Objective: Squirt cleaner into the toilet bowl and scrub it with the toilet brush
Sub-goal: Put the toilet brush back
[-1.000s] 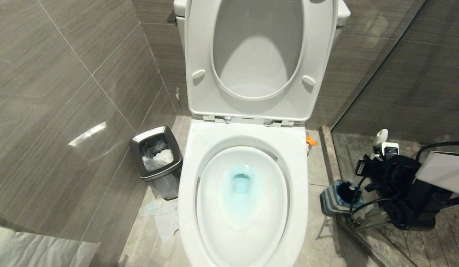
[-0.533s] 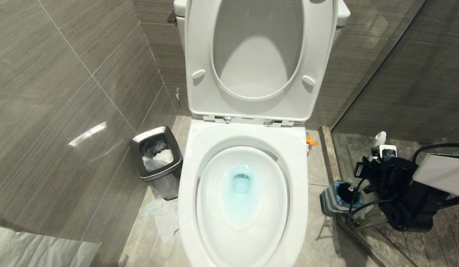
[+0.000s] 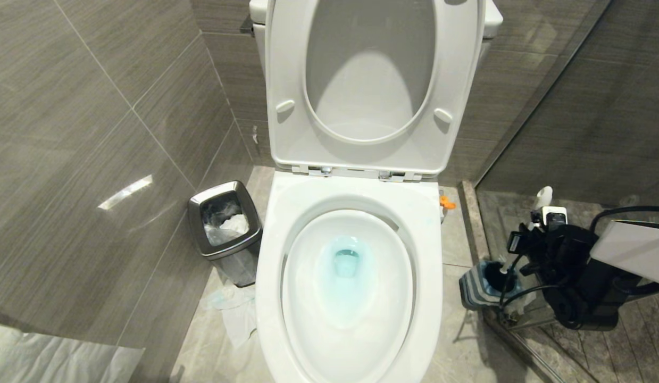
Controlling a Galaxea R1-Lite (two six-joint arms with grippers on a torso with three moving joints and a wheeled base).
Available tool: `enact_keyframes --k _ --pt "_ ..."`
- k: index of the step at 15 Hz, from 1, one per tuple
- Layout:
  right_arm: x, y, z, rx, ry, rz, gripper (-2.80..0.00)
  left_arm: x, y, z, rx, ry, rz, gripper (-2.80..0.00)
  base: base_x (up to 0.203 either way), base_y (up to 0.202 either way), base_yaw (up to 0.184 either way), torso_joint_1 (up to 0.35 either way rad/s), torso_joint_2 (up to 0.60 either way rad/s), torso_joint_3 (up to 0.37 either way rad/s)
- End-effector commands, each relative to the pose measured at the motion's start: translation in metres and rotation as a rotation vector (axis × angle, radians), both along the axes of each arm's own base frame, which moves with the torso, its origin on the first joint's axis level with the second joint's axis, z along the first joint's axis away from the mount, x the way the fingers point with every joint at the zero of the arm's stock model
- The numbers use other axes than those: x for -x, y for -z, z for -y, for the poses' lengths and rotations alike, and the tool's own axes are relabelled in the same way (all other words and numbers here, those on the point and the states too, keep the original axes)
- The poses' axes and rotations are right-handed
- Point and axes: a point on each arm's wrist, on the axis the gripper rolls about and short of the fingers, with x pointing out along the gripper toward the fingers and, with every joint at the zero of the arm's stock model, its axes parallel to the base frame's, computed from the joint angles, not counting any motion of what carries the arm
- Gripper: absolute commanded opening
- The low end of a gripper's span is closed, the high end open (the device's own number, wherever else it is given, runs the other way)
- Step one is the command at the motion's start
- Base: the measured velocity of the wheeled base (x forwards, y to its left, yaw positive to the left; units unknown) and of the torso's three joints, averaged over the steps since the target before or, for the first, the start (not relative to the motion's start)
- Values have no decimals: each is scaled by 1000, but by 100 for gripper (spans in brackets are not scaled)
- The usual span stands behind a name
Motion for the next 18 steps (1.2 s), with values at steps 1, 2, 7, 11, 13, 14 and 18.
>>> enact_keyframes --k 1,2,7,11,13,14,18 --pt "-2 -2 1 3 2 20 -280 0 0 0 0 0 -2 -280 0 0 0 0 0 0" --pt "-3 -3 1 4 2 23 -280 0 0 0 0 0 -2 -280 0 0 0 0 0 0" --pt "-8 -3 1 9 2 36 -280 0 0 0 0 0 -2 -280 0 0 0 0 0 0" --pt "-8 -3 2 7 2 38 -280 0 0 0 0 0 -2 -280 0 0 0 0 0 0" --pt "-8 -3 1 7 2 38 -280 0 0 0 0 0 -2 -280 0 0 0 0 0 0" --pt "-8 -3 2 7 3 38 -280 0 0 0 0 0 -2 -280 0 0 0 0 0 0" --pt "-9 -4 2 11 3 43 -280 0 0 0 0 0 -2 -280 0 0 0 0 0 0"
